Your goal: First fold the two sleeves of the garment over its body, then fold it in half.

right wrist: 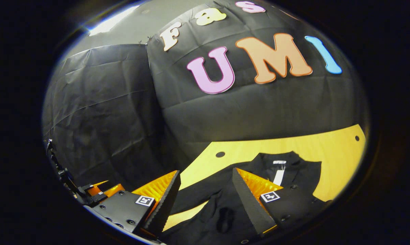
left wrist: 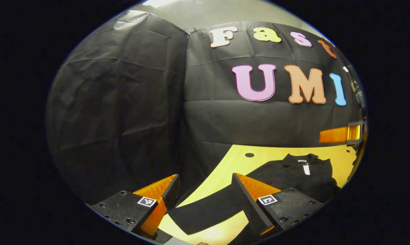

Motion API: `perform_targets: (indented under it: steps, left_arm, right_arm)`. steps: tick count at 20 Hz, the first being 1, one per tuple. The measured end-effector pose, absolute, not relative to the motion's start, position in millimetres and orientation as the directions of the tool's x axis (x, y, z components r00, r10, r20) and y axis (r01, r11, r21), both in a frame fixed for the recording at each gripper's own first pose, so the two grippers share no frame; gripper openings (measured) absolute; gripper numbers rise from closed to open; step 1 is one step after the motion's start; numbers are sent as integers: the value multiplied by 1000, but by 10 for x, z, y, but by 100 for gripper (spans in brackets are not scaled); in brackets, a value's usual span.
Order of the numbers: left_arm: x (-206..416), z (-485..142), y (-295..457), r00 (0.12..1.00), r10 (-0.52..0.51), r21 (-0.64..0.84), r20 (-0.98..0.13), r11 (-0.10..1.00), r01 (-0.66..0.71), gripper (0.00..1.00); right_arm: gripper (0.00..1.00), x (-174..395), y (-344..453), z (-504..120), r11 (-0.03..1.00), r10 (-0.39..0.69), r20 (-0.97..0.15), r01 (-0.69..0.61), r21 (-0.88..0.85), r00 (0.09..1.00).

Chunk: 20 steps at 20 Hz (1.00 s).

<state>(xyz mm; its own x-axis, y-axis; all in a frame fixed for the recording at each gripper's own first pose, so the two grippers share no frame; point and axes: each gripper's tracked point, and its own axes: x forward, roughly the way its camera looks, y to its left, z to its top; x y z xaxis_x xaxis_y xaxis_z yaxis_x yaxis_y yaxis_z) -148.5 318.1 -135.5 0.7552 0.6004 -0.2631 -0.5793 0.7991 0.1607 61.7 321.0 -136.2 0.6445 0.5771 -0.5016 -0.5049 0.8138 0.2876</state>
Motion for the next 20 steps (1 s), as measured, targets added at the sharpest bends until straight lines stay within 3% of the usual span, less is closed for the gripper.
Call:
perform_targets:
  steps: [5, 11, 20]
  left_arm:
    - [-1530, -1818, 3414, 715, 601, 135, -357, 791, -597, 97]
    - [-1743, -2560, 3806, 599, 621, 144, -505, 745, -651, 93]
    - [-1947, -3266, 3891, 499, 556, 99, -664, 727, -679, 94]
  right_arm:
    - [97, 692, 2964, -1338, 858, 508, -517, -454, 238, 689]
    - [97, 659, 2754, -1322, 891, 445, -534, -414, 185, 719]
    - [98, 605, 2704, -1357, 908, 404, -558, -393, 147, 725]
